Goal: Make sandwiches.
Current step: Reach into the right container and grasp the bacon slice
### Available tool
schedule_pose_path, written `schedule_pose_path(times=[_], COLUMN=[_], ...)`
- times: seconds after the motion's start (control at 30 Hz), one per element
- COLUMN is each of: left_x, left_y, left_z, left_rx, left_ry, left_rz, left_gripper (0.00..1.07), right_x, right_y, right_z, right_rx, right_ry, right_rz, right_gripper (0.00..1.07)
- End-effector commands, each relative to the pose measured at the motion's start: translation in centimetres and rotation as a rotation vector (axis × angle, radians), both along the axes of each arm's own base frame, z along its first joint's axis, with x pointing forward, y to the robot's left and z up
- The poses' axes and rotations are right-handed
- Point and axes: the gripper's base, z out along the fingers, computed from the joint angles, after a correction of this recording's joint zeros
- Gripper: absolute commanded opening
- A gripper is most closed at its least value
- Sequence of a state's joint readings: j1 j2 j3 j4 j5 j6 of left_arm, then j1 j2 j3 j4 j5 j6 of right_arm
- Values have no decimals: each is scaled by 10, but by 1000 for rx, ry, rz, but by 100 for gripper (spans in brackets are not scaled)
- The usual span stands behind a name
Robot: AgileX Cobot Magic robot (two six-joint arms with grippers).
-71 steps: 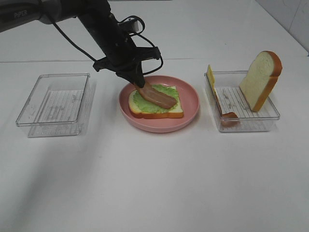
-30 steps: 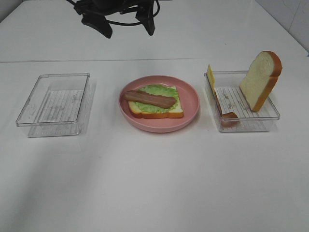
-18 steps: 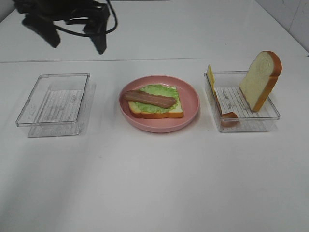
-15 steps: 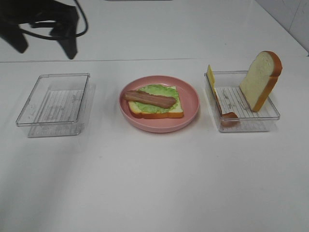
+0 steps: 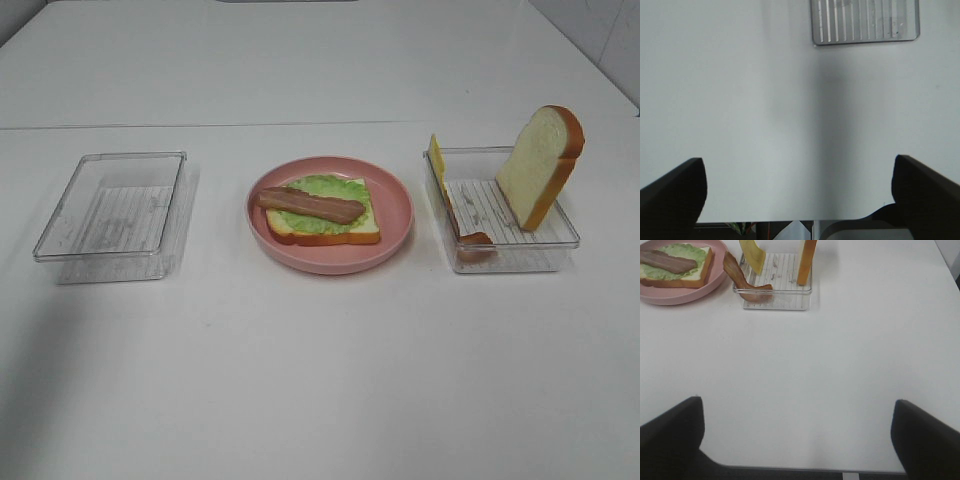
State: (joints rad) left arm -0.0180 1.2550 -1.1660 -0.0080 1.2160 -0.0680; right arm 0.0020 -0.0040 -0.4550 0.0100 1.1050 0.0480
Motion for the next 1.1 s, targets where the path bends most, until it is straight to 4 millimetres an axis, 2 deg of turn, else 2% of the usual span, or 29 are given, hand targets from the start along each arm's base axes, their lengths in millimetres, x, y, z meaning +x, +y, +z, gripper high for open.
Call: schedule_pose_path(times=[0.03, 0.07, 0.17, 0.2, 0.23, 0.27, 0.3, 0.33, 0.37, 0.43, 0.47, 0.5, 0.57, 0.67, 0.73, 0.87, 0.93, 1.1], left_x=[-35, -56, -65, -85, -95, -95, -112, -122, -122, -147, -147, -163, -181, -186, -208, -219, -228, -245], left_y=[8, 9, 9, 9, 9, 9, 8, 8, 8, 7, 7, 7, 6, 6, 6, 5, 5, 4], left_z=[2, 4, 4, 6, 7, 7, 8, 7, 7, 4, 4, -1, -8, -10, -23, -32, -44, -46], left_rx=[-5, -4, -1, 11, 11, 11, 10, 10, 10, 10, 10, 11, 11, 11, 11, 12, 12, 12], left_ry=[-65, -141, -168, -245, -283, -283, -348, -381, -381, -467, -467, -512, -577, -593, -668, -722, -777, -869], left_rz=[37, 45, 45, 45, 45, 45, 47, 48, 48, 48, 48, 48, 48, 48, 48, 48, 48, 47], left_gripper=[91, 91, 91, 91, 91, 91, 91, 91, 91, 91, 91, 91, 91, 91, 91, 91, 91, 91], right_x=[-4, -4, -4, -4, -4, -4, -4, -4, -4, -4, -4, -4, -4, -4, -4, -4, -4, -4], right_y=[0, 0, 0, 0, 0, 0, 0, 0, 0, 0, 0, 0, 0, 0, 0, 0, 0, 0], right_z=[0, 0, 0, 0, 0, 0, 0, 0, 0, 0, 0, 0, 0, 0, 0, 0, 0, 0], right_rx=[6, 6, 6, 6, 6, 6, 6, 6, 6, 6, 6, 6, 6, 6, 6, 6, 6, 6], right_ry=[-36, -36, -36, -36, -36, -36, -36, -36, -36, -36, -36, -36, -36, -36, -36, -36, -36, -36], right_rz=[-4, -4, -4, -4, -4, -4, -4, -4, -4, -4, -4, -4, -4, -4, -4, -4, -4, -4], right_gripper=[99, 99, 99, 99, 99, 99, 99, 99, 99, 99, 99, 99, 99, 99, 99, 99, 99, 99])
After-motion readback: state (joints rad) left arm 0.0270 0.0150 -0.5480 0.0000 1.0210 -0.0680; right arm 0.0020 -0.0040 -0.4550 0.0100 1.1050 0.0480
